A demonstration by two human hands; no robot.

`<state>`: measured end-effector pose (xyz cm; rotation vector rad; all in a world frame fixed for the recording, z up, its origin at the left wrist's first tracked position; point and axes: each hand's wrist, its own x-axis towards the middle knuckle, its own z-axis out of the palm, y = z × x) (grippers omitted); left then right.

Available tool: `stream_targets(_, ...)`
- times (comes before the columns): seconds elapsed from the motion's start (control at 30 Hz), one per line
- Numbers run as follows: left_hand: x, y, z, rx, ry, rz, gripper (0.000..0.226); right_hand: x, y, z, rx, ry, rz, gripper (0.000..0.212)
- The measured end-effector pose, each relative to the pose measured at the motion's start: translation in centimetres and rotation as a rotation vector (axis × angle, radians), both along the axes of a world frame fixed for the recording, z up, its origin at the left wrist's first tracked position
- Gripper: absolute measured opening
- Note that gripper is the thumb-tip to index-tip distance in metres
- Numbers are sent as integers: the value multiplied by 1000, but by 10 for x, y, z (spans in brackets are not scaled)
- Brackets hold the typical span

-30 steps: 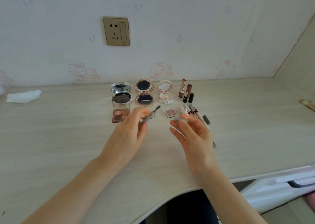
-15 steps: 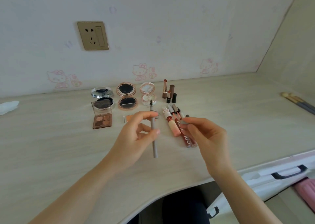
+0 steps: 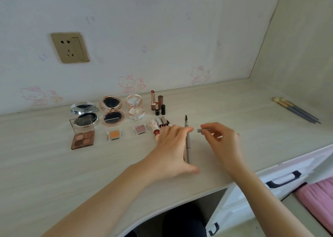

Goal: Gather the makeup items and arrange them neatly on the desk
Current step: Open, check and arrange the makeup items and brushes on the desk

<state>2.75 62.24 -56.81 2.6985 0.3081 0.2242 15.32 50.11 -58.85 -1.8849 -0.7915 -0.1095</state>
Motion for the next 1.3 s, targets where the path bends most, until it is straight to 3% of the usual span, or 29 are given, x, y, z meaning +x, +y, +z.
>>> stream_targets(0.13,23,-6,0,145,80,11,108,13,-6,-13,-303,-129,-15,22)
stream_targets(0.27,37,-5,-1,203,129,38,103,11,-15,-10,-457,-191,-12,31)
stream_targets(0.5,40,-2,-7,316,143,1,88,9,-19,-20,-468,-555,-115,29)
stream_targets(0.57,37,-3,-10,386,122,-1,86,10,-19,-24,-475,-592,-113,17)
stream_targets(0.77,28,-6,-17,523,49,-11,74,10,-21,-29,-464,-535,-44,10)
stream_targets(0.87,27,-6,-18,531,25,-22,68,10,-22,-30,-438,-508,-6,18)
stream_targets(0.97,26,-9,-17,526,-68,-49,57,9,-21,-29,-402,-467,51,40)
stream_targets(1.13,25,-9,-18,499,-183,-18,28,15,-12,-29,-396,-476,89,44)
stream_targets(1.2,25,-6,-18,505,-213,20,18,18,-6,-28,-396,-473,96,40)
stream_targets(1.3,26,-4,-19,497,-228,56,18,21,3,-29,-395,-457,105,18)
